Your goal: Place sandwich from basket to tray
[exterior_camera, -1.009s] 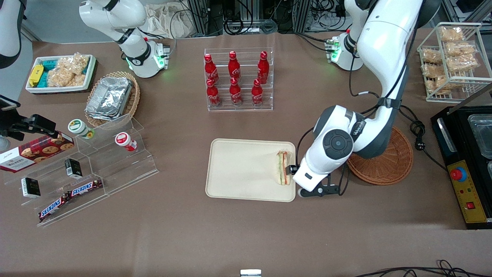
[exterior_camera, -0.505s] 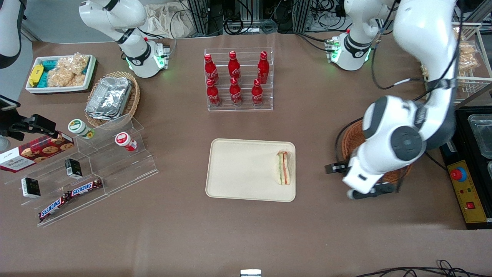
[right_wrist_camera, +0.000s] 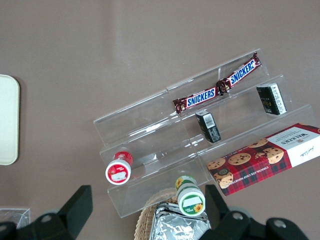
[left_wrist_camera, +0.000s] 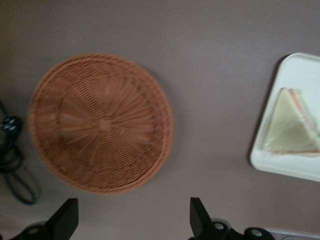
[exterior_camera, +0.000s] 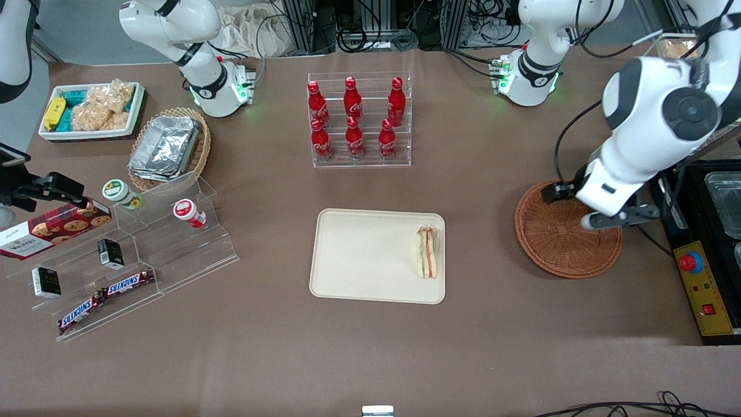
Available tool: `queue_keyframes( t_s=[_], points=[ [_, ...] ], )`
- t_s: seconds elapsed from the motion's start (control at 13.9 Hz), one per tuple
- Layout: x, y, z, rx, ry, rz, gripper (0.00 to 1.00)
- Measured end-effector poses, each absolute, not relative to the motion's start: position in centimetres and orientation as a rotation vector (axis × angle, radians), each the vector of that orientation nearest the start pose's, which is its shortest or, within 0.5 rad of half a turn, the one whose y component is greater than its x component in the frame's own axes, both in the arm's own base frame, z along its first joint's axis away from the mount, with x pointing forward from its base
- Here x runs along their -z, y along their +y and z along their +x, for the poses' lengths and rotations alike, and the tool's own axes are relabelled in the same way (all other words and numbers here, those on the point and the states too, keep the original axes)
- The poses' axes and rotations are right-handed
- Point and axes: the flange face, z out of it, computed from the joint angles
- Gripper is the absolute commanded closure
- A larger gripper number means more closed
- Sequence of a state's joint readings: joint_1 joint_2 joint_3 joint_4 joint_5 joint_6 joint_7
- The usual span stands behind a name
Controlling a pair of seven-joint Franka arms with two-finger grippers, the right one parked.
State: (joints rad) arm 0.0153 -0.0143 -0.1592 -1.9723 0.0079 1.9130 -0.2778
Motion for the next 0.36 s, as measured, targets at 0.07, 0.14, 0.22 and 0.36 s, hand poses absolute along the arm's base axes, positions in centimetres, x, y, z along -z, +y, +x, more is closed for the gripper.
queue_keyframes(
  t_s=[0.07,0.14,0.22,0.36],
  points=[
    [-47.9,-6.4,54.0,-0.081,-0.195,-3.113,0.0],
    [-49.0,-5.2,54.1,-0.093,-0.194,-3.112,0.0],
    [-50.2,-4.3,54.4,-0.095,-0.201,-3.112,0.0],
    [-52.7,-2.7,55.6,-0.107,-0.224,-3.116,0.0]
  ],
)
